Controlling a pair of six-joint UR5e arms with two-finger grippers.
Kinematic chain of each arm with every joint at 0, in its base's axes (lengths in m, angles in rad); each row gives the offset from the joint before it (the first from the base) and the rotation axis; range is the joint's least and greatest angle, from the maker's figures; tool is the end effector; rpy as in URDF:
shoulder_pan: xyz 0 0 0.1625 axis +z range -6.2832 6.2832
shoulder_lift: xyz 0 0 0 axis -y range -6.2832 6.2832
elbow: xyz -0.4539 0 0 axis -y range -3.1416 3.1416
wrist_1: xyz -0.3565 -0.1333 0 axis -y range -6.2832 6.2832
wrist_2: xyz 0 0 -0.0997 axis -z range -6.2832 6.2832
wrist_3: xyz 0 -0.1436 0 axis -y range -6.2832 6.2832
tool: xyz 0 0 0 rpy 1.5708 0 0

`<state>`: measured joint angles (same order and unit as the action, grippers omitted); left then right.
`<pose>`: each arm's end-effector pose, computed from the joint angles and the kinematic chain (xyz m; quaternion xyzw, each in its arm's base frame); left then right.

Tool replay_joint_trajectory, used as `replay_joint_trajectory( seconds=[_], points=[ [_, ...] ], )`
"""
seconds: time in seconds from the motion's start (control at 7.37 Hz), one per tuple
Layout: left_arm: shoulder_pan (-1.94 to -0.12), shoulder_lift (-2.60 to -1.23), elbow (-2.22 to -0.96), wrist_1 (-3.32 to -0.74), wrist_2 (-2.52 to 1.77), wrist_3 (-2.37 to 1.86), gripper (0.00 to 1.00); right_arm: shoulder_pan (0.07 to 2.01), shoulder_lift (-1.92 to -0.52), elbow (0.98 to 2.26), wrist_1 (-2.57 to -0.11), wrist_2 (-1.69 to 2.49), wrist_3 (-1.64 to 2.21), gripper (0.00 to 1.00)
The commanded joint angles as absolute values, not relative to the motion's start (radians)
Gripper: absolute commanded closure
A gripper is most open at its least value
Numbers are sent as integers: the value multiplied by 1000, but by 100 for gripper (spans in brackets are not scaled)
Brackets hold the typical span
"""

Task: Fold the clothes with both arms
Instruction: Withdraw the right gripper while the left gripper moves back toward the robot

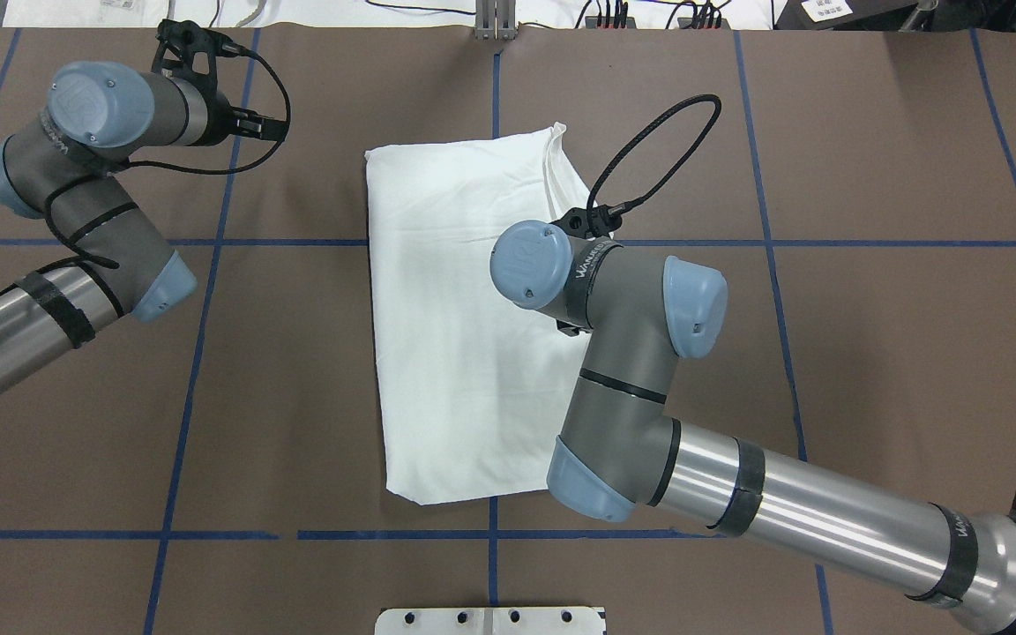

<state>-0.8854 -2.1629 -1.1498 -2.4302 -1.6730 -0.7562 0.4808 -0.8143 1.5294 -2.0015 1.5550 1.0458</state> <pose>0.4009 -0.6777 0.4664 0.3404 0.3582 -0.0056 0.8694 -0.5727 -0.4517 0.3687 0.0752 -0.1204 -0.0208 0.9897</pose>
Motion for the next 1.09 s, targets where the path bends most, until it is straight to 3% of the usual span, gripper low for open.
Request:
replay_joint_trajectory(
  seconds=[0.0,0.68,0.95],
  points=[
    [-885,-2163,-1149,-2431,-1674,-756,0,506,-889,1566,-2008,1551,1014,0],
    [-885,-2158,-1172,-2428,-1684,-756,0,526,-1014,1802,-1855,1569,966,0],
    [-884,-2110,-1274,-2414,-1794,-852,0,528,-1211,1987,-1632,1643,1012,0]
  ],
)
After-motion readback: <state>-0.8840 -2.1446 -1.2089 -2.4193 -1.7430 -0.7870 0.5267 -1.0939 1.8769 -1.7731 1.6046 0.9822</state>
